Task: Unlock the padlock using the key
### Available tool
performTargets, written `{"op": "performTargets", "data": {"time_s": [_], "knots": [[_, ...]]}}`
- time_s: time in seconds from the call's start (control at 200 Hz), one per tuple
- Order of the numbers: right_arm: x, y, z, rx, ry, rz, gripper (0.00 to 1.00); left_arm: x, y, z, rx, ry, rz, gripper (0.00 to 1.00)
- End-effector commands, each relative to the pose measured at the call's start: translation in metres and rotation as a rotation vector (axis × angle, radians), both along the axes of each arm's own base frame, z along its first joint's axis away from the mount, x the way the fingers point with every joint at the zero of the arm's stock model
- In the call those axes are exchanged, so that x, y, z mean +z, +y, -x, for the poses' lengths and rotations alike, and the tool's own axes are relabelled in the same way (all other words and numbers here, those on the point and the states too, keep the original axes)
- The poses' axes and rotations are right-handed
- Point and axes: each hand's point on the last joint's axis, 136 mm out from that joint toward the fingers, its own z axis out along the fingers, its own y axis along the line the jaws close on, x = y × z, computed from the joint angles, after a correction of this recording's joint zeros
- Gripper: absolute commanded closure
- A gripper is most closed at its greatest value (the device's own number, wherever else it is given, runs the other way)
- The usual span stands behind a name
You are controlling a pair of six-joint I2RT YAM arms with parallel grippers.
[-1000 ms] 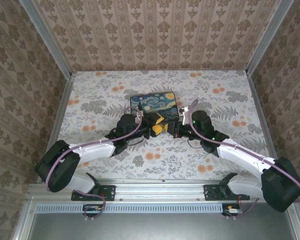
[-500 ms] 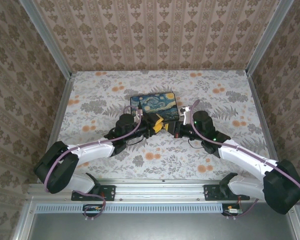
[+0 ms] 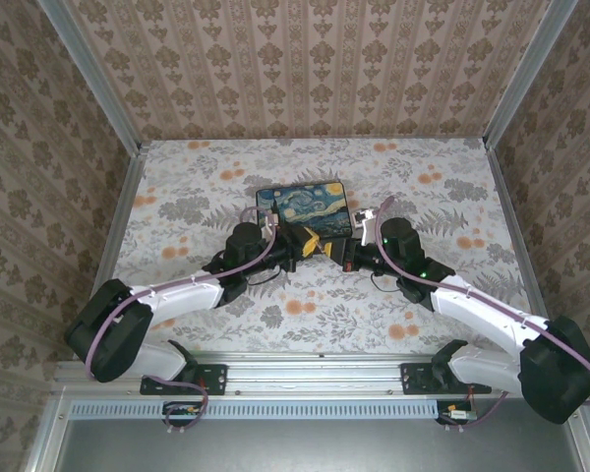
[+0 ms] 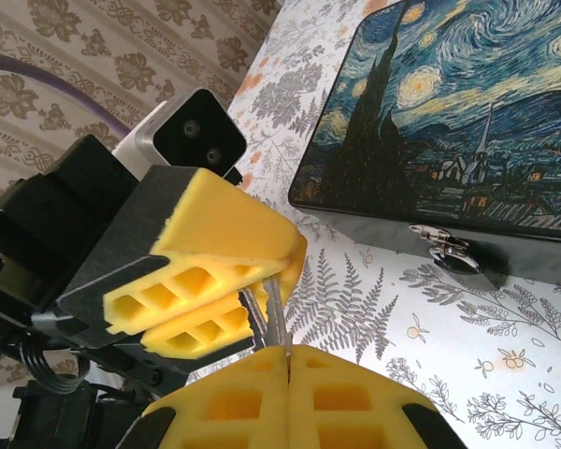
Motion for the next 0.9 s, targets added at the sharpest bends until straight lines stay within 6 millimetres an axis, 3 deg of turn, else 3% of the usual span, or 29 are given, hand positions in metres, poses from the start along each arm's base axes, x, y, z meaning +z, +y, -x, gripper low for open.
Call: {"op": "performTargets", "data": {"time_s": [0.0,0.225,0.285,0.355,0.485,0.655,0.895], "knots": [[0.006,-0.002,0.002,0.0,-0.028,0.007,1.0,0.012,0.001,0.004,-0.023,-0.049,0.015,0.93],[0.006,-0.002,0.002,0.003,-0.03,0.01,1.0,0.015,0.0,0.003,-0.03,-0.061,0.006,1.0],[0.005,-0.002,0.004,0.008,-0.023,0.021,0.93,0.016,0.0,0.002,-0.037,-0.078,0.001,1.0],[0.003,-0.004,0.007,0.015,-0.017,0.043,0.76,0.026,-0.001,0.0,-0.076,-0.16,-0.01,1.0],[0.004,-0.019,0.013,-0.007,-0.034,0.098,0.6,0.029,0.0,0.005,-0.198,-0.313,-0.098,1.0],[0.018,-0.023,0.023,0.048,-0.077,0.092,0.47,0.041,-0.007,0.021,-0.342,-0.447,-0.077,1.0],[0.034,0.001,0.032,0.193,-0.06,-0.026,0.43,0.051,-0.011,0.034,-0.411,-0.559,-0.08,1.0]]}}
